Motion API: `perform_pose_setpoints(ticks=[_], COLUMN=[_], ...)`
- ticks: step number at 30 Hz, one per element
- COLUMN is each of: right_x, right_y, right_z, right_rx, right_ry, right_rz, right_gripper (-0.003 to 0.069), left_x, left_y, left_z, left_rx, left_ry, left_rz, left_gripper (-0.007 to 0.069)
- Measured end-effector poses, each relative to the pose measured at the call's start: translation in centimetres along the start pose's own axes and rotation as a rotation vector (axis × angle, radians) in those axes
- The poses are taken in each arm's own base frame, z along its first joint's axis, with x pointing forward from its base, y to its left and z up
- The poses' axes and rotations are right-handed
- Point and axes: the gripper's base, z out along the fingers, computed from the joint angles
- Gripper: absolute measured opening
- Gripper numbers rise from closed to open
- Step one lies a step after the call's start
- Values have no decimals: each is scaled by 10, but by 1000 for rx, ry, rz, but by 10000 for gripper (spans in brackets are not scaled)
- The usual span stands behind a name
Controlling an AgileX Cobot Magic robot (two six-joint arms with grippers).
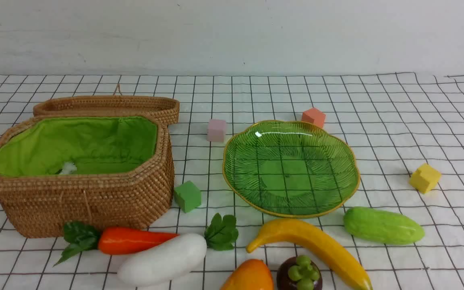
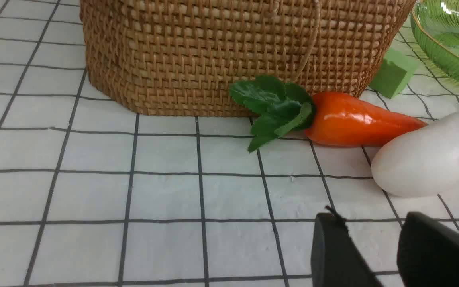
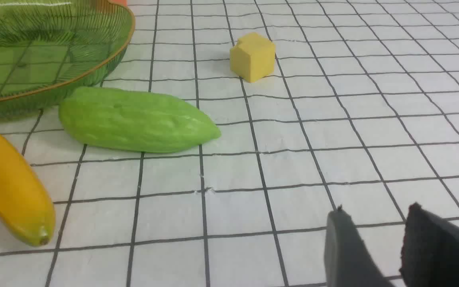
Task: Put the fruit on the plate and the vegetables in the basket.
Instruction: Take a daikon with your left arm and place it on the basket on the left.
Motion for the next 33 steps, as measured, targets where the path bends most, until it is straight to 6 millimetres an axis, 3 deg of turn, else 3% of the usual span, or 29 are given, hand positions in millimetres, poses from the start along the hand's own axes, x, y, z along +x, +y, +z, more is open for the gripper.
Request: perform_pose_setpoints(ticks=[29, 33], right_x=[0, 0], right_y=[0, 0], right_z=[0, 0], right_rx=[0, 0], right_ry=[0, 0], right_rz=[0, -1], right_gripper=[243, 243], left_x=[0, -7], left_y=[0, 0], left_z=[0, 0], left_rx=[0, 1], left_ry=[-1, -80], left_rz=[1, 9], left_gripper=[239, 239])
